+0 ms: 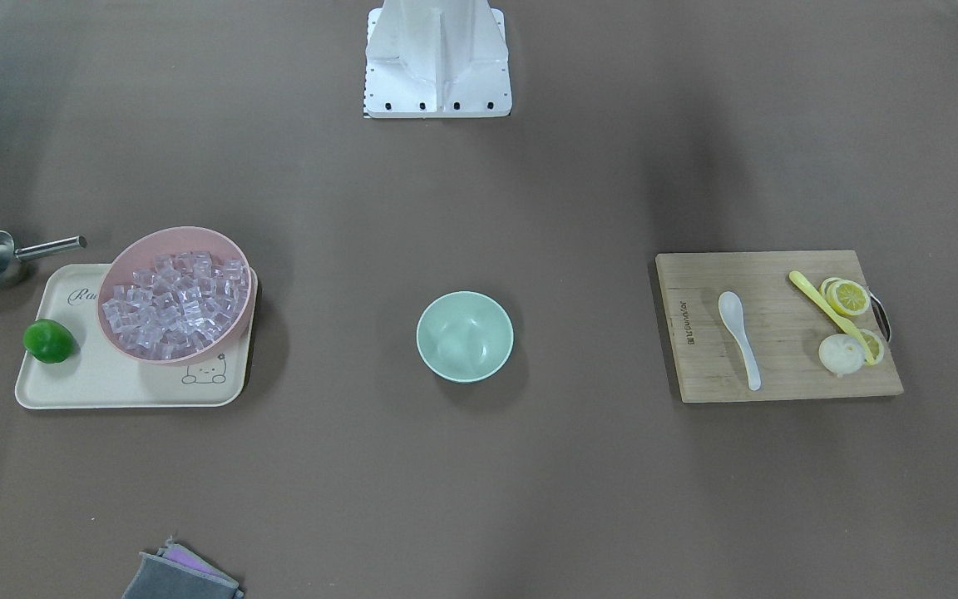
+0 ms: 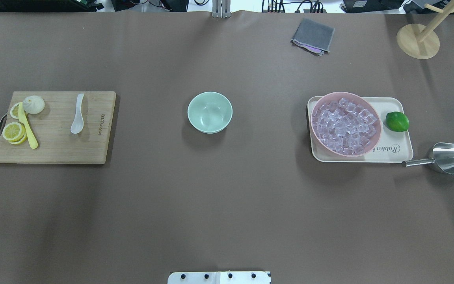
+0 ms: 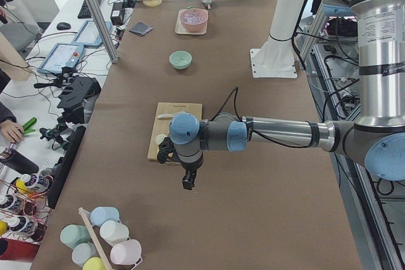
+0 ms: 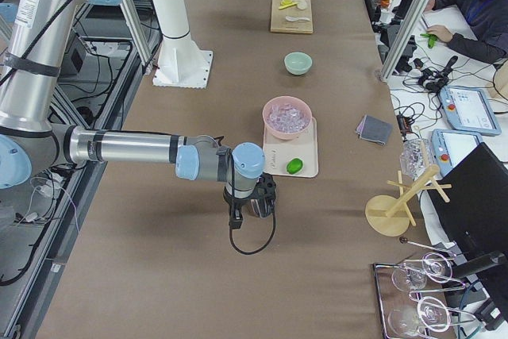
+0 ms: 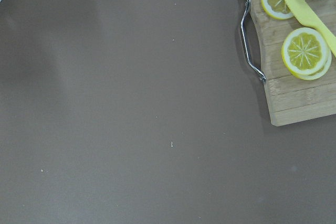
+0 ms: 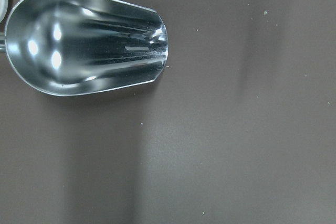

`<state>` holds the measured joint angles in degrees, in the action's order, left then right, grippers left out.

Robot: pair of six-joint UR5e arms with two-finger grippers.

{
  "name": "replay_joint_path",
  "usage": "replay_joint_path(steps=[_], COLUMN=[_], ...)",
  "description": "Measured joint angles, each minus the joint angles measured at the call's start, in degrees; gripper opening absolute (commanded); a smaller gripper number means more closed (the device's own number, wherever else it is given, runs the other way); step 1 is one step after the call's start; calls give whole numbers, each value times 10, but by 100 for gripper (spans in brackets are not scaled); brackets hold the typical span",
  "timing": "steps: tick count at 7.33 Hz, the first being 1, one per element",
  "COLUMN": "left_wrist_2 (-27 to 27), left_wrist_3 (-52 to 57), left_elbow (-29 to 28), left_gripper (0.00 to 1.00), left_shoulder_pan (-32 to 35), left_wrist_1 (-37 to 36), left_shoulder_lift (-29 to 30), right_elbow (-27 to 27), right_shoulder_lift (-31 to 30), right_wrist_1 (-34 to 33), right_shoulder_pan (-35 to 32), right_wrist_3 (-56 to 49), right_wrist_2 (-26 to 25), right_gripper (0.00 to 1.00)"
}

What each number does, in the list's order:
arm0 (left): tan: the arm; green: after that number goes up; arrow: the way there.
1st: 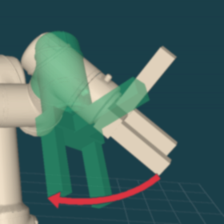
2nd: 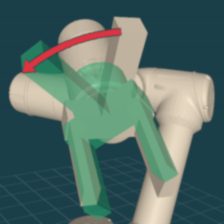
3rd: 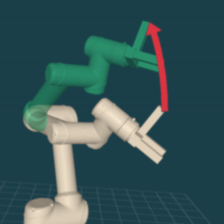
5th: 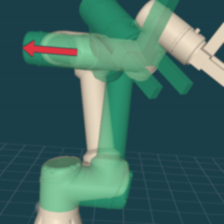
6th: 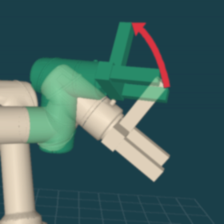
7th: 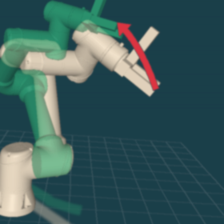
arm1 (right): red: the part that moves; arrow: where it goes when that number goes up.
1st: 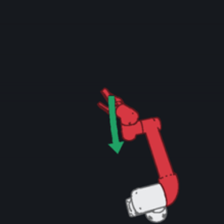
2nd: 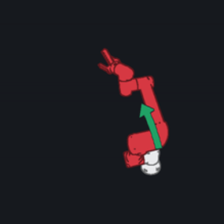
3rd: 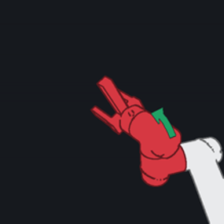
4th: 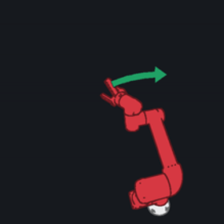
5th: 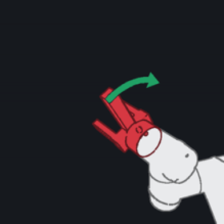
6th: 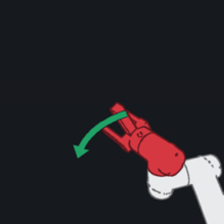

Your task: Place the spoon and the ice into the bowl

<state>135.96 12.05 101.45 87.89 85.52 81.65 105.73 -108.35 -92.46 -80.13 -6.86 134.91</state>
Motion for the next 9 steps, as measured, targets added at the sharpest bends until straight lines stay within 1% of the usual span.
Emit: replay_joint_path(steps=[5,7,9], left_wrist_2=[-3,-4,-4], left_wrist_3=[2,2,-1], left_elbow=[1,3,9], left_gripper=[100,100,100], left_shoulder_pan=[0,0,0], left_wrist_1=[0,0,1], left_shoulder_lift=[1,10,38], right_elbow=[3,10,20], right_shoulder_lift=[2,19,57], right_wrist_1=[1,1,2], right_shoulder_pan=[0,0,0], right_wrist_3=[-1,-1,1], right_wrist_2=[0,-1,-2], right_gripper=[100,100,100])
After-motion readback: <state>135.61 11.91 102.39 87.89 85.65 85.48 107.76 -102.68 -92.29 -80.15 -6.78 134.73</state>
